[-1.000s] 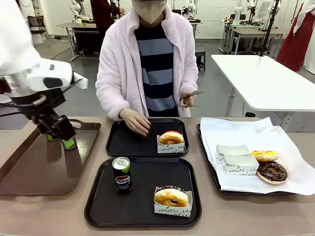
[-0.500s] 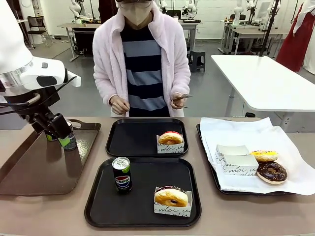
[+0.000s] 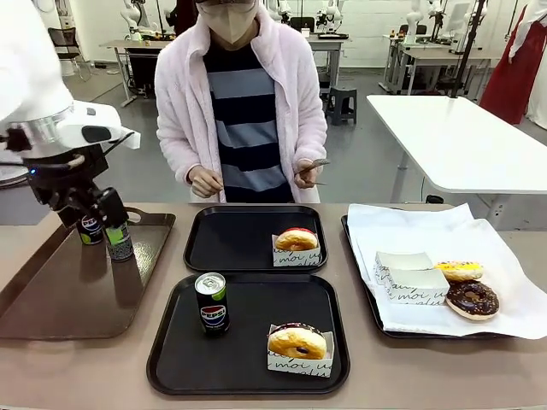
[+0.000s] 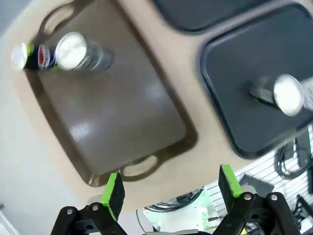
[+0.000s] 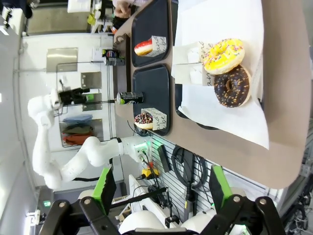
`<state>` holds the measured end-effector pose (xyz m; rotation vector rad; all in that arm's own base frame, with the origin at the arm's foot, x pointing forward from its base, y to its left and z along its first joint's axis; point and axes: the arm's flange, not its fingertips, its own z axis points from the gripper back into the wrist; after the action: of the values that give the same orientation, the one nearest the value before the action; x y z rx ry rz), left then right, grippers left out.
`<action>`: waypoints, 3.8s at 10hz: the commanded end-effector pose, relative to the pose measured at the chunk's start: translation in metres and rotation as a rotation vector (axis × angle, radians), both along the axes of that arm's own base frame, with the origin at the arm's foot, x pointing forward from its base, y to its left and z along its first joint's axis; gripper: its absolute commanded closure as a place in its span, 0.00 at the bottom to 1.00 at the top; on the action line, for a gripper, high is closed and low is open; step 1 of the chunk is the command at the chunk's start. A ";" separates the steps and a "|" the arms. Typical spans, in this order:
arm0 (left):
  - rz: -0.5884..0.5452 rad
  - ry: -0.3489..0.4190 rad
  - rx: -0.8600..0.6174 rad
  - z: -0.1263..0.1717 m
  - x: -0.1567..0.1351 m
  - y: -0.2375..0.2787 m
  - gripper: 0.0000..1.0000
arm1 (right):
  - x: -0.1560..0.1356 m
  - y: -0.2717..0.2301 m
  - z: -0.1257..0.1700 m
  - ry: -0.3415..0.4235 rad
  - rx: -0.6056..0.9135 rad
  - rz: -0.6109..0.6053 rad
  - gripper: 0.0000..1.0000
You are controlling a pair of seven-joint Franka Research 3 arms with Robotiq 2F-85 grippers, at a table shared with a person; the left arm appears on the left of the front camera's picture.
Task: Set up donuts and drinks on trays.
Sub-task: Pick up one Pepsi coke from the Handle tray and place it on the Flat Tray without a Pepsi coke.
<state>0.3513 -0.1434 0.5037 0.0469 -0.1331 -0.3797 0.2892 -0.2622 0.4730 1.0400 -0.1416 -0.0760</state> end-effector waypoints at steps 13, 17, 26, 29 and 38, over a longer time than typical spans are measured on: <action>0.367 0.037 -0.032 -0.044 0.172 0.040 0.00 | 0.001 0.000 0.000 -0.016 0.015 0.002 0.00; 0.358 0.010 -0.003 -0.072 0.187 0.051 0.00 | 0.001 0.000 0.000 -0.016 0.015 0.002 0.00; 0.422 0.122 -0.043 -0.124 0.188 0.062 0.00 | 0.001 0.000 0.000 -0.016 0.015 0.002 0.00; 0.430 0.121 -0.055 -0.127 0.184 0.060 0.00 | 0.001 0.000 0.000 -0.016 0.015 0.002 0.00; 0.437 0.125 -0.072 -0.120 0.173 0.062 1.00 | 0.001 0.000 0.000 -0.016 0.015 0.002 0.00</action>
<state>0.5320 -0.0834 0.3824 -0.0035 -0.0085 0.0503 0.2888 -0.2625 0.4730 1.0401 -0.1419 -0.0773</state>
